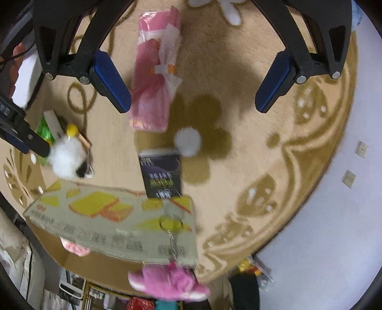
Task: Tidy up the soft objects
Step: 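Grasp the green tissue pack with the right gripper while the left gripper grasps the pink bag roll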
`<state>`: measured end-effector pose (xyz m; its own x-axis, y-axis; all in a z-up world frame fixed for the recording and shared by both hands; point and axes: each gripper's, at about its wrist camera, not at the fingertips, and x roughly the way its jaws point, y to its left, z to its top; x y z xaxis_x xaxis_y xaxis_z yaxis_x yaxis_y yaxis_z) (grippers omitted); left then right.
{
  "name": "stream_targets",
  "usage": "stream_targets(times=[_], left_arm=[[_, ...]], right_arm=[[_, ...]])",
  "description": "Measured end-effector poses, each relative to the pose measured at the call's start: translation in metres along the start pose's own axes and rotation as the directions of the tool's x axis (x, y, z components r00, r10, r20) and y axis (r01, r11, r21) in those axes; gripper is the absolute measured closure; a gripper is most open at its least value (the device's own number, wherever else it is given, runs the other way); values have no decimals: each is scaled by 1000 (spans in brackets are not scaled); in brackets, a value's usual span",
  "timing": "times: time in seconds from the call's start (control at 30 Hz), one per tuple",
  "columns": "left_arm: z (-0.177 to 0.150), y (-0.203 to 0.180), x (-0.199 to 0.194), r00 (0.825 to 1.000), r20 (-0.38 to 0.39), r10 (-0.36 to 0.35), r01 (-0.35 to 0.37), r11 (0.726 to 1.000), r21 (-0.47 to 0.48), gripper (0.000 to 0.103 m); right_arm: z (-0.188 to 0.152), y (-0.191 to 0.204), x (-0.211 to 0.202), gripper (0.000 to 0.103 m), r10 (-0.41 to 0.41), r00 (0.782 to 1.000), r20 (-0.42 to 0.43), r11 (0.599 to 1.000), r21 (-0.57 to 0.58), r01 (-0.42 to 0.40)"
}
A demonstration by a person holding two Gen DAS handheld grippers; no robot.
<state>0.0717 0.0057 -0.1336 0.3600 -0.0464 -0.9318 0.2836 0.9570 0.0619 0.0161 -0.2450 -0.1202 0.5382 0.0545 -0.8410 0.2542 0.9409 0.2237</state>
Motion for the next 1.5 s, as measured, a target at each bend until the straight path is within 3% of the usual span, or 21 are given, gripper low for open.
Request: stream_targets(times=[0.03,0.07,0.57,0.77,0.9,1.2,1.33,1.4,1.5], left_arm=[[-2,0,4,1000,-17,0,0,1000,-3,1],[-4,0,7,1000,-25,12,-12,1000,-5,1],[-11,-11,28,996,-73,47,-44,998,35,0],[-14,-10,41,992,-126,10,-10,1000,3,0],[-16,-17,43,992,-117,46,-41,998,43,2],[-21,-40,39,995,-87,42,-30,991,133,30],[-23,-52,33,995,-90,37,-21,985,174,59],[-22,-56,31,995,-85,54,-38,981,189,61],[-21,-54,28,995,-81,58,-43,984,175,61]], right_arm=[[-1,1,3,16,-3,1000,-17,1000,-6,3],[-2,2,6,17,-9,999,-35,1000,-14,8],[-9,5,15,17,-12,996,-89,999,-41,8],[-11,6,16,16,-3,994,-109,999,-33,0],[-14,5,17,16,10,993,-114,1000,-17,-12],[-18,9,19,14,-4,988,-157,1000,-29,0],[-25,17,29,15,-62,979,-194,995,-84,47],[-26,22,29,21,-83,979,-184,992,-109,64],[-28,24,26,21,-72,982,-173,992,-111,54]])
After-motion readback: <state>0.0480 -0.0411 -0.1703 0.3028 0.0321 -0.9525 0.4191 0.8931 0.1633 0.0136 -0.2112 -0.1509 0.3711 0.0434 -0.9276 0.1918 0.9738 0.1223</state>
